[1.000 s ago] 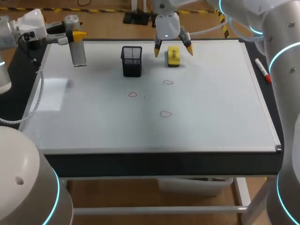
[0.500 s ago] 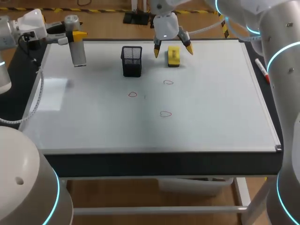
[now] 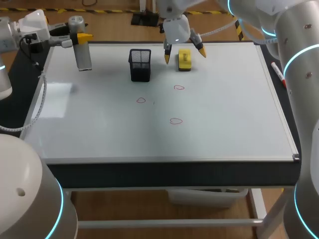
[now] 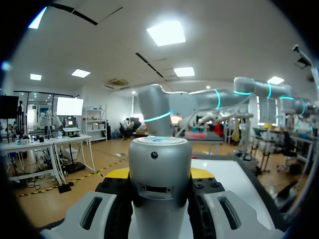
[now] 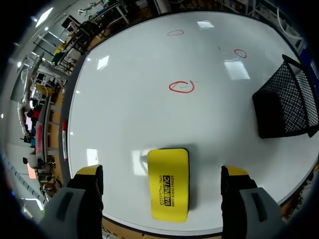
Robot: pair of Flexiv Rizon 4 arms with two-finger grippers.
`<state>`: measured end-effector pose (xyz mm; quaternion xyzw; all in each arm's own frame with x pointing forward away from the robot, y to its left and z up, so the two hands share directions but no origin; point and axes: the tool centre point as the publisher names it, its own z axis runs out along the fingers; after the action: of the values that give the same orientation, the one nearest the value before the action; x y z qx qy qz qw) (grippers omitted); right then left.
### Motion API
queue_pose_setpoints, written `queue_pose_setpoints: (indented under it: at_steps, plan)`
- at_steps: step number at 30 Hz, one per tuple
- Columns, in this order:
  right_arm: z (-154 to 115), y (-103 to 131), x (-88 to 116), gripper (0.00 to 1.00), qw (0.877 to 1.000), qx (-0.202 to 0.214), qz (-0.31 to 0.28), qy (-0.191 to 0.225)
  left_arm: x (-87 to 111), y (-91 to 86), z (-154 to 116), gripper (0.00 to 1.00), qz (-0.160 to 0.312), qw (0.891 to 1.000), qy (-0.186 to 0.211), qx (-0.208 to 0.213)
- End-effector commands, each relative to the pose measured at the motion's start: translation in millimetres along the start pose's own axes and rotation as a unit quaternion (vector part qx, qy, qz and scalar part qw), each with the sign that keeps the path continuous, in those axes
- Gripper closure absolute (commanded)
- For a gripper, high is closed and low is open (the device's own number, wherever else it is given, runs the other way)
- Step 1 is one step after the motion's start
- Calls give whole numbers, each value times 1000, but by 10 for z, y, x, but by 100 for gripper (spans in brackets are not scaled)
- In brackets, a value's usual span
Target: Pick up the inspection probe, press it on each red-marked spot on the whiteboard one by one, put down the probe, pick up the eraser, and wipe off all the red marks.
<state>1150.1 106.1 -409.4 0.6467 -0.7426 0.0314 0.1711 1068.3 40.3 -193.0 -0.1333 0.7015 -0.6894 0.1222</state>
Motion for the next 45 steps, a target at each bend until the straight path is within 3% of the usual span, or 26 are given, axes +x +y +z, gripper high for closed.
queue_pose_setpoints:
  at_steps: [1, 12, 23, 32, 45]
  plan:
    - [42, -29, -36, 0, 999, 11, -10, 49, 9, -12, -2, 100, 1, 1000, -1, 0]
    - [95, -8, 52, 0, 999, 41, -12, -29, 9, -12, -2, 100, 1, 1000, -1, 0]
    - [110, -16, 118, 0, 998, 36, -9, -50, 9, -12, -2, 100, 1, 1000, -1, 0]
    - [-35, -12, 143, 0, 996, 46, -14, -70, 9, -12, -2, 100, 1, 1000, -1, 0]
    - [-15, -78, 24, 0, 996, 35, -37, -77, 9, -12, -2, 100, 1, 1000, -1, 0]
